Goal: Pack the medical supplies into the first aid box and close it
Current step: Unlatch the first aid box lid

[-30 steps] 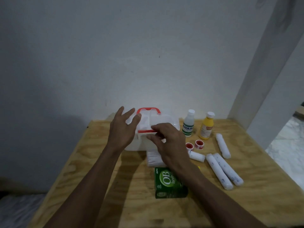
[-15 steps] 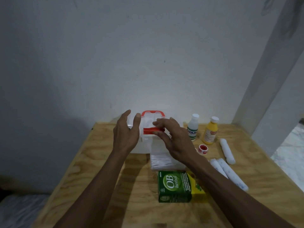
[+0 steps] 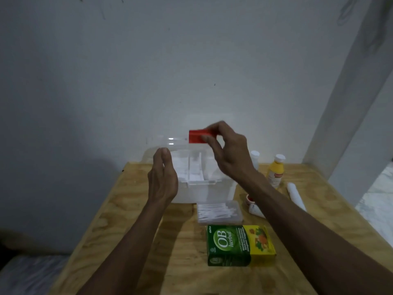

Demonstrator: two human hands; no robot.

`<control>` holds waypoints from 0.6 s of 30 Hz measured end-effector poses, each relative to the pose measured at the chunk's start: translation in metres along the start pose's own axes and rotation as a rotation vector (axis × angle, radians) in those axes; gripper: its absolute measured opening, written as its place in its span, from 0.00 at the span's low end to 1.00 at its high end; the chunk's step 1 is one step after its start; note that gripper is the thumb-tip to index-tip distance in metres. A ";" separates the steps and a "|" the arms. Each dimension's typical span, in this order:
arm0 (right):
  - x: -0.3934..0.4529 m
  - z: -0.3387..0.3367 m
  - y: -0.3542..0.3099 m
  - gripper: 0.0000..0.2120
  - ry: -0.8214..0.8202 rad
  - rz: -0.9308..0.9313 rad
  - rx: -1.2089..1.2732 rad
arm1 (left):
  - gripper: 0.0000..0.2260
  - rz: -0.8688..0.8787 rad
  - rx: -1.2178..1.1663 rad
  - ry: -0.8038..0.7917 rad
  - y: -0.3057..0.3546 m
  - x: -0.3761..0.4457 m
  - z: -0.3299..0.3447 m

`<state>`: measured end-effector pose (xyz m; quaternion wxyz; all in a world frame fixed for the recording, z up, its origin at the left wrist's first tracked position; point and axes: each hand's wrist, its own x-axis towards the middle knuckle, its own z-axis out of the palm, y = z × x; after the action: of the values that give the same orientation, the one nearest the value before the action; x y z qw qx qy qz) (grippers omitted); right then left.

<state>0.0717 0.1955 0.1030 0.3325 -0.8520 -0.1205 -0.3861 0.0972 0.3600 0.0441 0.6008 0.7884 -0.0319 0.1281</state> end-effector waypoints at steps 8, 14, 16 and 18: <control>0.083 0.007 0.014 0.12 0.052 0.142 -0.048 | 0.37 0.268 0.639 -0.184 -0.011 0.015 0.007; 0.118 0.016 0.036 0.17 0.088 0.248 -0.106 | 0.37 0.255 0.836 -0.290 -0.012 0.016 0.011; 0.124 0.019 0.042 0.18 0.107 0.275 -0.120 | 0.36 0.244 0.847 -0.281 -0.013 0.016 0.012; 0.128 0.024 0.047 0.18 0.124 0.289 -0.123 | 0.37 0.242 0.859 -0.262 -0.012 0.015 0.014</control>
<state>0.1935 0.1690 0.1639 0.3385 -0.8538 0.0481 -0.3926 0.1165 0.3519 0.0335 0.1915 0.9660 -0.1434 0.0984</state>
